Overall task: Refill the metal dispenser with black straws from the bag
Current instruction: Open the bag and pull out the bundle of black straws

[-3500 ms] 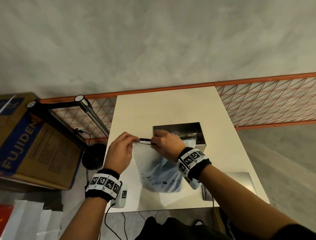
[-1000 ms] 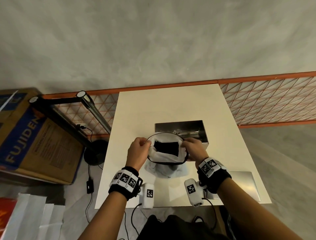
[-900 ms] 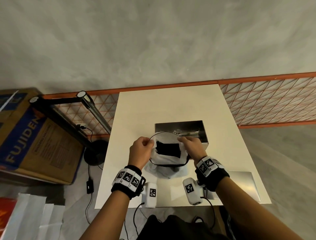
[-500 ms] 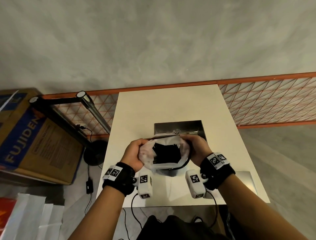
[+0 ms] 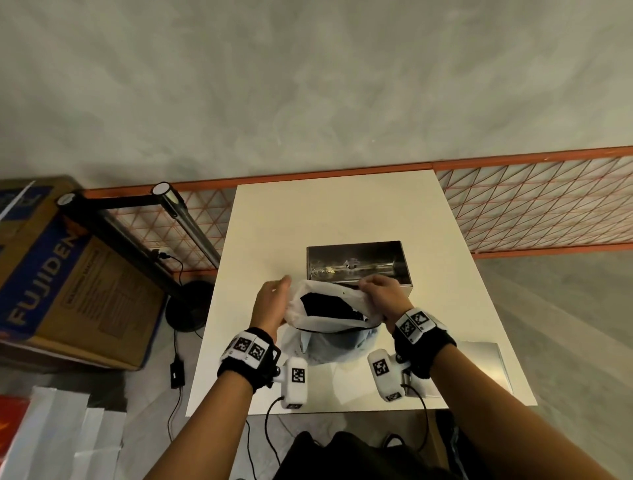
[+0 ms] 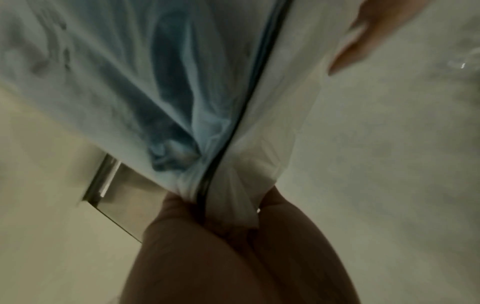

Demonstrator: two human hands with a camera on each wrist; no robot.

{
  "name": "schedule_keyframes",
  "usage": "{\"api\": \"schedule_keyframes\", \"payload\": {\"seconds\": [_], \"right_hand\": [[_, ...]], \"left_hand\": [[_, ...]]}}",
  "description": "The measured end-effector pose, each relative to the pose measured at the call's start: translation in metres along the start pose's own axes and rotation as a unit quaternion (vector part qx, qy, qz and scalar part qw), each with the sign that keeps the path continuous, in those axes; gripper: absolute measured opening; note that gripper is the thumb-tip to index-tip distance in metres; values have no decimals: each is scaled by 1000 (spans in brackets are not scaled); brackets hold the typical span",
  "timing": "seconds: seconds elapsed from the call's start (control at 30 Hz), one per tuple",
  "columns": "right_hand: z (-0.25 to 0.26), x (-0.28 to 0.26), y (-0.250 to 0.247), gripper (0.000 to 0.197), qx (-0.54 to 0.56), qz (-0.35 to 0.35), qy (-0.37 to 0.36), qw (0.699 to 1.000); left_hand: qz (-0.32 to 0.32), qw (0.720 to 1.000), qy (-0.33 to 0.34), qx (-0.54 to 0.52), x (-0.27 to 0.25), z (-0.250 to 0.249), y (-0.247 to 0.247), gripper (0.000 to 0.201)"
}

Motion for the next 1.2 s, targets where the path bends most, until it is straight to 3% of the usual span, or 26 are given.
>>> {"api": "schedule_keyframes", "payload": {"seconds": [0.1, 0.17, 0.23, 0.3, 0.37, 0.4, 0.5, 0.57, 0.67, 0.73, 0.77, 0.83, 0.9, 0.97, 1.07, 1.2], "right_hand": [[9, 0, 2, 8, -48, -2, -77, 996], [18, -9, 3, 14, -96, 11, -133, 986], [24, -19, 6, 34, -182, 50, -214, 959], [24, -30, 14, 50, -296, 108, -295, 902], [17, -31, 19, 47, -363, 139, -321, 864], [16, -27, 18, 41, -361, 129, -309, 870], [22, -16, 6, 31, -280, 50, -249, 926], [27, -13, -1, 20, -235, 0, -252, 939], [27, -15, -5, 22, -251, -7, -208, 945], [23, -18, -8, 32, -328, 24, -184, 926], [21, -20, -12, 34, -359, 35, -184, 914], [17, -23, -17, 44, -349, 56, -138, 925], [9, -22, -16, 62, -272, 83, -36, 958], [7, -21, -9, 66, -192, 99, 29, 976], [5, -22, 5, 44, -94, 99, 79, 987], [7, -19, 6, 30, 6, 88, 105, 991]], "left_hand": [[23, 977, 187, 98, -15, -14, 2, 44], [46, 953, 243, 176, -21, -11, 8, 57], [36, 947, 243, 208, -21, -5, 12, 50], [27, 952, 223, 210, -23, -4, 12, 37], [32, 958, 210, 195, -20, -1, 11, 32], [36, 964, 200, 174, -16, 1, 11, 32], [17, 984, 149, 98, -3, 3, 3, 27], [-11, 988, 134, 79, 1, -1, -1, 18], [-13, 988, 109, 108, -1, -2, -5, 55], [-13, 978, 104, 181, -6, 2, -9, 83], [-12, 972, 96, 215, -11, 3, -11, 87], [23, 972, 34, 233, -21, 10, -13, 87], [110, 975, -62, 185, -41, 16, -8, 82], [212, 964, -106, 117, -59, 19, 3, 71], [257, 959, -120, 25, -63, 20, 20, 49], [261, 951, -153, -70, -52, 19, 27, 45]]}}
Point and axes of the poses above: each hand's wrist, its own x-axis towards the middle knuckle, its own y-axis out of the palm, z = x × y, the point moved 3 cm from there along x, towards the middle knuckle, and after that the axes turned 15 degrees about -z, right-handed, at the moved point
